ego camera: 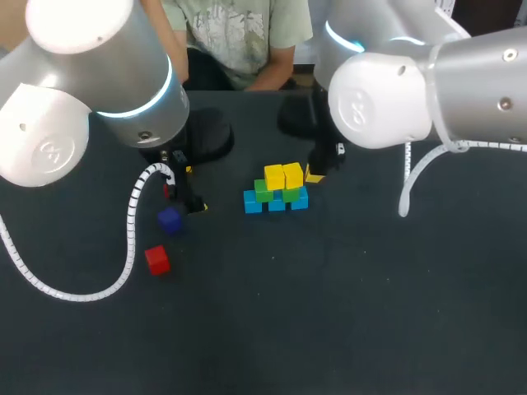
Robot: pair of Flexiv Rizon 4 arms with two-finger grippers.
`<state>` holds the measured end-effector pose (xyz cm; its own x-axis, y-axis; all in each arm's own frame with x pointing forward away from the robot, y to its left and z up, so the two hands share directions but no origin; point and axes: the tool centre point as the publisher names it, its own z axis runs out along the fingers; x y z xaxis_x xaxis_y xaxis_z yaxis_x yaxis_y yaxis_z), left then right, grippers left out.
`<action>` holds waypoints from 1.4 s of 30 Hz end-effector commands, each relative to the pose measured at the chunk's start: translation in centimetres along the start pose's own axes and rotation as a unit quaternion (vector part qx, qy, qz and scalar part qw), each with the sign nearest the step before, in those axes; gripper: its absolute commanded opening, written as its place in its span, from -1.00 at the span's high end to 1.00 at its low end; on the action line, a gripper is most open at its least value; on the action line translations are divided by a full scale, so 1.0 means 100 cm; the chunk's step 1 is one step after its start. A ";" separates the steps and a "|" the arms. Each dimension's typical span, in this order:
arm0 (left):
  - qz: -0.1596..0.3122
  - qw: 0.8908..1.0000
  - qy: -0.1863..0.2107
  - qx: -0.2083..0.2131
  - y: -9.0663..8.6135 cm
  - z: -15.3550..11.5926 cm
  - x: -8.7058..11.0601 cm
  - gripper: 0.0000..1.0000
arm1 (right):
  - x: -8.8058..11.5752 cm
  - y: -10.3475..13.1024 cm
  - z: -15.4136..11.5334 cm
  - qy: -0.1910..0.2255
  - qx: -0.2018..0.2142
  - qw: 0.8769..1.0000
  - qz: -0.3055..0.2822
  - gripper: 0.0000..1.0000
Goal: Place the blue cubes, place green cubes on the blue cubes, place the yellow cubes on the green cubes, then place the red cubes on the yellow cubes, and place purple cube on the red cubes.
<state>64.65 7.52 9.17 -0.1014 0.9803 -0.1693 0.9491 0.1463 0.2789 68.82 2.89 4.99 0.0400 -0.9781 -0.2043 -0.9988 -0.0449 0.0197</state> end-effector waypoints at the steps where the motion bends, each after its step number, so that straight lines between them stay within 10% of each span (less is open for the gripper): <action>1: 0.002 1.000 -0.002 0.001 0.001 0.000 0.001 -1.00 | 0.000 -0.001 0.001 -0.001 -0.002 1.000 -0.001 1.00; 29: 0.002 1.000 -0.002 0.001 0.001 0.000 0.001 -1.00 | -0.004 0.004 0.003 0.002 -0.004 1.000 -0.003 1.00; 42: 0.002 1.000 -0.002 0.001 0.001 0.000 0.001 -1.00 | 0.045 -0.007 -0.016 -0.003 0.014 0.998 0.053 1.00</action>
<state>64.65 7.52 9.17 -0.1014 0.9803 -0.1693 0.9491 0.1463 0.2789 70.13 -0.43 5.37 -0.0631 -0.9810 -0.1834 -0.9980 0.0602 0.0212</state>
